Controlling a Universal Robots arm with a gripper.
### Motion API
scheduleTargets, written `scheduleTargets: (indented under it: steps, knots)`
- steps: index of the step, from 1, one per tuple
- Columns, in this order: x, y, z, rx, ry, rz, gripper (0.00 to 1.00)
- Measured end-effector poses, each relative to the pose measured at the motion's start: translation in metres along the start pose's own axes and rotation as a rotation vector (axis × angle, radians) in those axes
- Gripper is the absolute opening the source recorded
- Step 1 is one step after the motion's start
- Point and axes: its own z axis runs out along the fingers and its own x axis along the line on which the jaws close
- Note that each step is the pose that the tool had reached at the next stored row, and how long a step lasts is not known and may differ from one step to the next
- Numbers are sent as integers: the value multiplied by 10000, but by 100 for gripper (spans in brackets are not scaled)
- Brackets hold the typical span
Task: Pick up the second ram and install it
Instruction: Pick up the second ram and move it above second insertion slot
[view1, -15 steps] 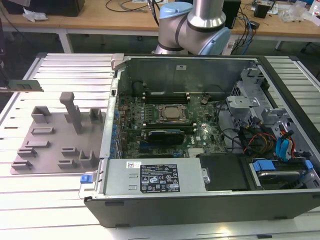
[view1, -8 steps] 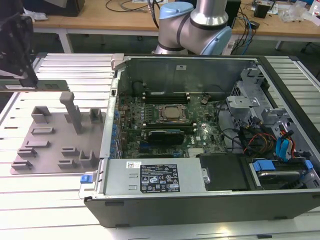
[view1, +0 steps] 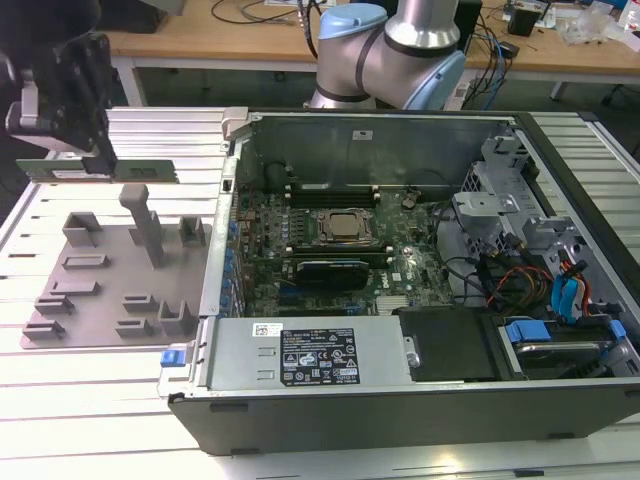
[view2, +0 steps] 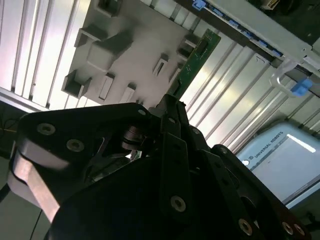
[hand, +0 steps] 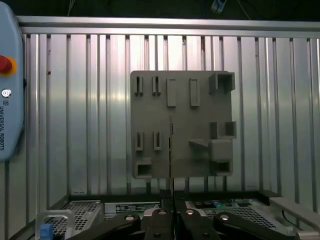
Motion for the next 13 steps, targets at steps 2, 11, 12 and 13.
scheduleTargets:
  steps: [2, 11, 12, 13]
  knots:
    - [-1, -99, -5, 0, 0, 0, 10]
    - [-9, -685, -32, 0, 0, -1, 10]
    - [-10, -739, -34, 0, -1, 0, 10]
    - [-10, -803, -37, 0, 0, 0, 10]
